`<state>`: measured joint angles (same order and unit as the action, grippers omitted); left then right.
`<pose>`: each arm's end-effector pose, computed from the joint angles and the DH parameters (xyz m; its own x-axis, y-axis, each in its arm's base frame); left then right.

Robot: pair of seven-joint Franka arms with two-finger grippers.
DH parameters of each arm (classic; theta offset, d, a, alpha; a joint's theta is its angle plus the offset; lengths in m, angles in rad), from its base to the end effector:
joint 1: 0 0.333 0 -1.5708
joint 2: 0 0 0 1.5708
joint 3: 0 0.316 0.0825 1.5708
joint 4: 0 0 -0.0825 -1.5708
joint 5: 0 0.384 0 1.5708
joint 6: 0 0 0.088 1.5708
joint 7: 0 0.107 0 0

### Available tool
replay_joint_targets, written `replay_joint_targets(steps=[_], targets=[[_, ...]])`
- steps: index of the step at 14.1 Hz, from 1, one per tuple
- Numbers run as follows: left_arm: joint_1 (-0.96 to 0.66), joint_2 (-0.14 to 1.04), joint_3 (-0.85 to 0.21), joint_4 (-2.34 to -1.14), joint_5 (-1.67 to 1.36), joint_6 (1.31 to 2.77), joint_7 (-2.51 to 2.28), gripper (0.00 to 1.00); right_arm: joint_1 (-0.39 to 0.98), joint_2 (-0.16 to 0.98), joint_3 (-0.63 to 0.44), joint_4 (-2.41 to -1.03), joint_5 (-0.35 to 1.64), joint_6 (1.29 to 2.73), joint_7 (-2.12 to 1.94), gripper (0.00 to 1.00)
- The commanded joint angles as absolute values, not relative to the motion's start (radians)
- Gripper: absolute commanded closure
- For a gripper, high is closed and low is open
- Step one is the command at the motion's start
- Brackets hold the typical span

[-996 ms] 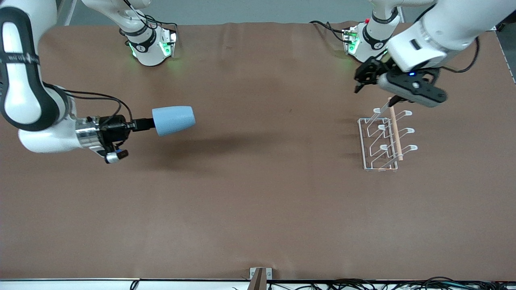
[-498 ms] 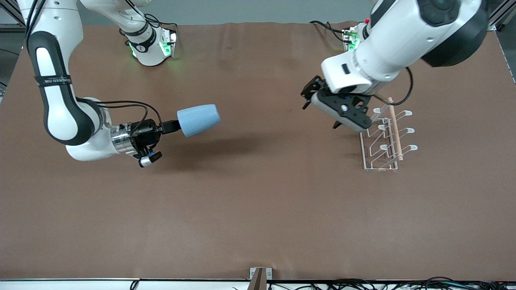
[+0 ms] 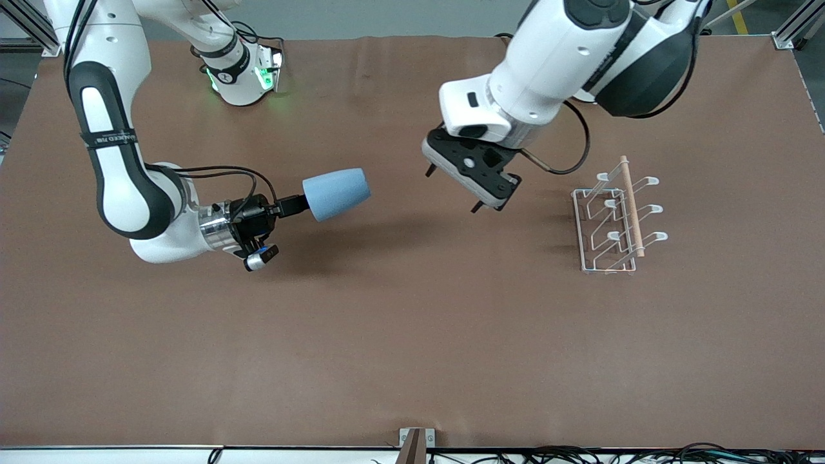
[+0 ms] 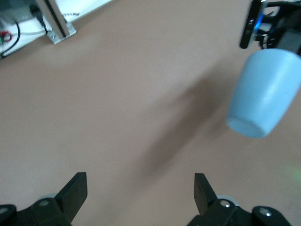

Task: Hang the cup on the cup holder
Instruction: 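Grasp the cup's rim end with the left gripper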

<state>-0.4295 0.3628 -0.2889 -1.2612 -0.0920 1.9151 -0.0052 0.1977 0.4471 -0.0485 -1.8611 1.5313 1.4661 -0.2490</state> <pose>0.5392 -0.4287 0.5930 0.7718 -0.5643 0.2931 -0.6259 -0.7555 0.1935 0.5793 0.2067 0.3283 0.8507 0.2343 -0.4706 -0.4597 -0.1027 -0.8821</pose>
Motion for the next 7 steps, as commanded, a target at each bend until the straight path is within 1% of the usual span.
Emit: replay_joint_targets(steps=[1, 4, 7], targets=[[-0.486, 0.416, -0.278, -1.207, -0.066, 1.985, -0.006, 0.0, 0.222, 0.459, -0.055, -1.827, 1.552, 1.486, -0.238, 1.0], [-0.523, 0.451, -0.272, -1.209, -0.054, 2.113, -0.005, 0.0, 0.227, 0.465, -0.055, -1.813, 1.549, 1.496, -0.236, 1.0], [-0.564, 0.482, -0.267, -1.209, -0.046, 2.195, -0.003, 0.0, 0.235, 0.466, -0.055, -1.806, 1.546, 1.505, -0.236, 1.0]])
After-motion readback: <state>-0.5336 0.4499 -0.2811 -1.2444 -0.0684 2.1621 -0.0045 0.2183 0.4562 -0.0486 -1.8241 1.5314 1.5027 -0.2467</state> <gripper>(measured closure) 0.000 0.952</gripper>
